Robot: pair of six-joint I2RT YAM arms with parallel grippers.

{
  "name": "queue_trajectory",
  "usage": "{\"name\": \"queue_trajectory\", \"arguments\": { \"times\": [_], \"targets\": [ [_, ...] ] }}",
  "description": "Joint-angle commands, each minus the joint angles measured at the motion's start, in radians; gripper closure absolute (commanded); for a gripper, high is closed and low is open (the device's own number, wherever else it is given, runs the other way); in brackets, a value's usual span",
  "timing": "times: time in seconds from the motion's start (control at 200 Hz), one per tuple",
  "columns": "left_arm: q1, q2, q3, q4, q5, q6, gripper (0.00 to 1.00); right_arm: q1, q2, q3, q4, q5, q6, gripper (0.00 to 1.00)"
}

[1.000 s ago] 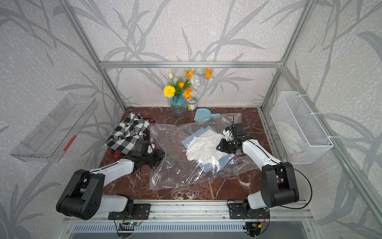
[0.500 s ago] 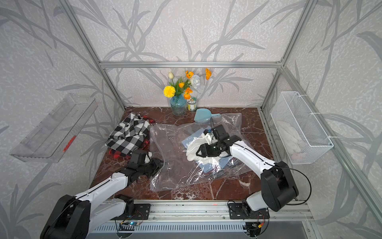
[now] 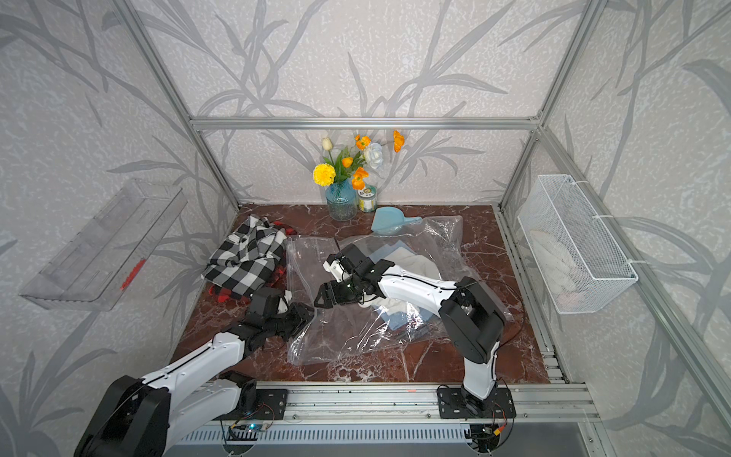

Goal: Take the shirt out of the vacuum bag
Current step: Open the vacuum bag at the center of the board.

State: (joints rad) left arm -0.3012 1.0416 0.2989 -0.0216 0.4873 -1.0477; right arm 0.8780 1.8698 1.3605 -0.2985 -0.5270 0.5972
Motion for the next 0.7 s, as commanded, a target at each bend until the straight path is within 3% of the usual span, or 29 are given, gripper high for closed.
{"name": "queue_trajectory", "arguments": {
  "times": [0.0, 0.135, 0.255, 0.315, 0.39, 0.49, 0.605, 0.695],
  "targets": [
    [-0.01, -0.016, -0.006, 0.009, -0.008, 0.003, 0.5, 0.023, 0.033, 0.061, -0.024, 0.026, 0.016, 0.27],
    [-0.012, -0.013, -0.008, 0.008, -0.009, 0.008, 0.5, 0.045, 0.091, 0.139, -0.111, 0.065, -0.018, 0.29],
    [-0.013, -0.006, -0.011, 0.017, -0.004, 0.009, 0.5, 0.05, 0.144, 0.181, -0.152, 0.091, -0.022, 0.4],
    [-0.013, -0.006, -0.014, 0.02, -0.004, 0.01, 0.5, 0.053, 0.161, 0.2, -0.158, 0.1, -0.022, 0.53],
    [-0.013, -0.01, -0.017, 0.022, -0.005, 0.011, 0.5, 0.056, 0.177, 0.225, -0.178, 0.109, -0.028, 0.79],
    [-0.013, -0.021, -0.022, 0.021, -0.007, 0.013, 0.49, 0.056, 0.164, 0.236, -0.197, 0.131, -0.04, 1.0],
    [-0.012, -0.062, -0.008, -0.07, -0.07, 0.013, 0.47, 0.055, 0.087, 0.214, -0.204, 0.155, -0.051, 1.0],
    [-0.009, -0.115, -0.017, -0.118, -0.157, -0.018, 0.34, 0.054, 0.002, 0.191, -0.221, 0.165, -0.062, 1.0]
  ]
}}
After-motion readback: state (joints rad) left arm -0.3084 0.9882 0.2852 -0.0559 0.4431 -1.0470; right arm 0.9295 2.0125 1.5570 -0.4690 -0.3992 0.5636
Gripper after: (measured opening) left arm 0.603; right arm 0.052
